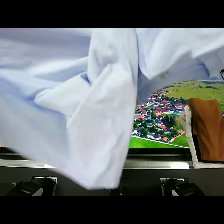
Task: Fold the shirts.
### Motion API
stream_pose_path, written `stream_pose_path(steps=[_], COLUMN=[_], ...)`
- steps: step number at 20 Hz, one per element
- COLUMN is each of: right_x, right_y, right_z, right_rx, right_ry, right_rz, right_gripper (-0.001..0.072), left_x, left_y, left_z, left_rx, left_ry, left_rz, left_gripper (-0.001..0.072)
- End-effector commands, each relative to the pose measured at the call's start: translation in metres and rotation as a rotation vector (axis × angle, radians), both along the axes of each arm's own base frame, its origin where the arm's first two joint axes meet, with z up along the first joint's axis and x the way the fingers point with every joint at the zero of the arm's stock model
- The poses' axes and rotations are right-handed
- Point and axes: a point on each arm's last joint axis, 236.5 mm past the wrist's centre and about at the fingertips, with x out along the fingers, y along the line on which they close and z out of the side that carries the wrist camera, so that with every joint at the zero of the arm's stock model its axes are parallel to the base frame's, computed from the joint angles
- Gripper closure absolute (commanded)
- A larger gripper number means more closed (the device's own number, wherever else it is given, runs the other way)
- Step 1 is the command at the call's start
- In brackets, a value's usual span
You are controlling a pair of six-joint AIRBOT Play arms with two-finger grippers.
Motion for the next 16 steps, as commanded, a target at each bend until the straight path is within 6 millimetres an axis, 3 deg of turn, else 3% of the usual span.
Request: stream_pose_path(steps=[1,6,9,11,13,14,16], right_x=[-0.035,-0.071,-0.07,-0.063,-0.039,-0.026,0.0], right_y=[-0.032,-0.039,-0.037,-0.034,-0.027,-0.024,-0.011], right_z=[-0.036,-0.046,-0.074,-0.101,-0.118,-0.131,-0.175], right_rx=[0.001,0.026,-0.012,-0.027,-0.035,-0.032,-0.045], right_ry=[0.161,0.201,0.343,0.486,0.562,0.61,0.762], right_rz=[-0.122,-0.129,-0.129,-0.136,-0.137,-0.149,-0.136], right_gripper=[0.0658,0.0658,0.0658,0.0658,0.0657,0.0657,0.0657], left_x=[-0.016,-0.054,-0.047,-0.023,0.014,0.036,0.091], left_y=[0.018,0.026,0.025,0.019,0.013,0.012,0.011], left_z=[-0.01,0.007,0.006,0.006,0.008,0.001,-0.037], left_rx=[-0.038,-0.125,-0.099,-0.021,0.065,0.099,0.136], left_ry=[0.036,-0.04,-0.032,-0.032,-0.043,-0.025,0.094], left_rz=[0.065,0.065,0.067,0.058,0.065,0.079,0.111], left_gripper=[0.0676,0.0676,0.0676,0.0675,0.0676,0.0676,0.0676])
